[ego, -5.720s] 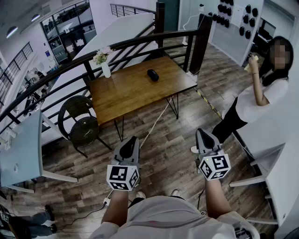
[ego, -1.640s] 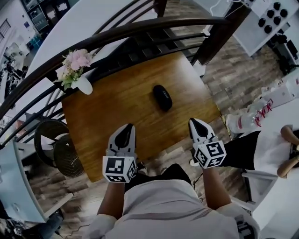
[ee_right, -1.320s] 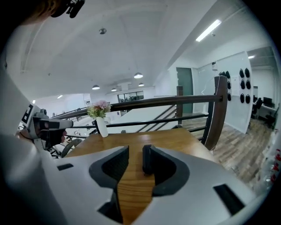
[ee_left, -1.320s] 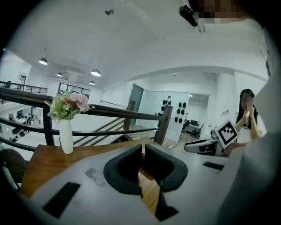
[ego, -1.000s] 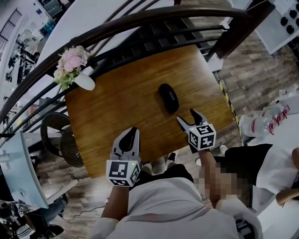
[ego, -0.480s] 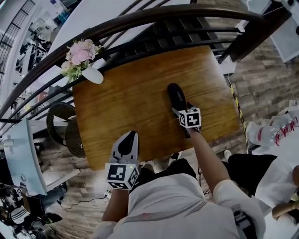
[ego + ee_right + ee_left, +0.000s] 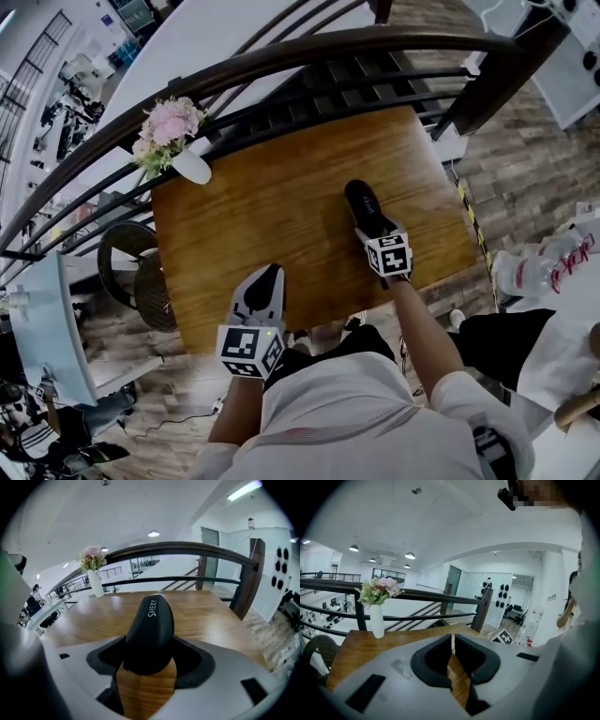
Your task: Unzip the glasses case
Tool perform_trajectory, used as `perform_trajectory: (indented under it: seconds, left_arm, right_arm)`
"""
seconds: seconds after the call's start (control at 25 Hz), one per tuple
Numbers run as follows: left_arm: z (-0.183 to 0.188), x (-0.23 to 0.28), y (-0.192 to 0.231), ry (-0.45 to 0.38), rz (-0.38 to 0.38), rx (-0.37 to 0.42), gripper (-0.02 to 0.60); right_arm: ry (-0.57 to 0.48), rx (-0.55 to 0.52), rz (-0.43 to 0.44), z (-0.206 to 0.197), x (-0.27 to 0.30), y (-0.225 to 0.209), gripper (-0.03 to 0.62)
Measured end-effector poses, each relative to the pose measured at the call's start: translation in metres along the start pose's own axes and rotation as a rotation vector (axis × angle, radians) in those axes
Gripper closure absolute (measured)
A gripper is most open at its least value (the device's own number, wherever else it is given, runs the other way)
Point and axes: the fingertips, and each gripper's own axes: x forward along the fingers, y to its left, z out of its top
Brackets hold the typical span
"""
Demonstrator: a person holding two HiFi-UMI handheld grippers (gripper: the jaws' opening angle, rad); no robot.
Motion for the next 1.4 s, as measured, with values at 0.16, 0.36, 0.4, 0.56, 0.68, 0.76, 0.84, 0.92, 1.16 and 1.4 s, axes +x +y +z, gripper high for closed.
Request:
perform_trajectory:
  seconds: [0.16,0.36,0.4,0.56,0.68,0.76,0.84,0.92,1.16,1.4]
  left_arm:
    - [0.018,0.008,-0.021,-0.03,-0.088,0.023,0.549]
    - [0.046,0.013,-0.053,-0.07,-0.205,0.048,0.549]
    - [0.053,0.012,-0.058,-0.079,-0.225,0.054,0.549]
    - [0.078,0.008,-0.076,-0.122,-0.279,0.085,0.549]
    - [0.097,0.007,-0.087,-0.169,-0.312,0.063,0.549]
    - [0.107,0.005,-0.098,-0.191,-0.386,0.012,0.549]
    - [0.114,0.003,-0.112,-0.185,-0.514,-0.069,0.514]
    - [0.118,-0.001,-0.128,-0.157,-0.662,-0.156,0.346]
    - [0.129,-0.013,-0.164,-0.095,-0.915,-0.307,0.275]
    - [0.135,-0.016,-0.188,-0.085,-0.994,-0.311,0.268]
  right_arm:
    - [-0.128,0.021,-0.004,0.029,-0.061,-0.001,0.232]
    - [-0.314,0.028,-0.01,0.075,-0.15,0.007,0.23]
    - [-0.348,0.035,-0.016,0.082,-0.166,0.008,0.231]
    - [-0.465,0.031,-0.03,0.104,-0.225,0.015,0.23]
    - [-0.538,0.006,-0.032,0.116,-0.259,0.021,0.23]
    - [-0.578,-0.009,-0.027,0.122,-0.279,0.025,0.23]
    - [-0.618,-0.024,-0.008,0.127,-0.295,0.031,0.23]
    - [-0.654,-0.061,0.026,0.132,-0.308,0.042,0.23]
    - [-0.727,-0.286,0.182,0.142,-0.336,0.094,0.23]
    - [-0.739,-0.504,0.275,0.141,-0.343,0.138,0.23]
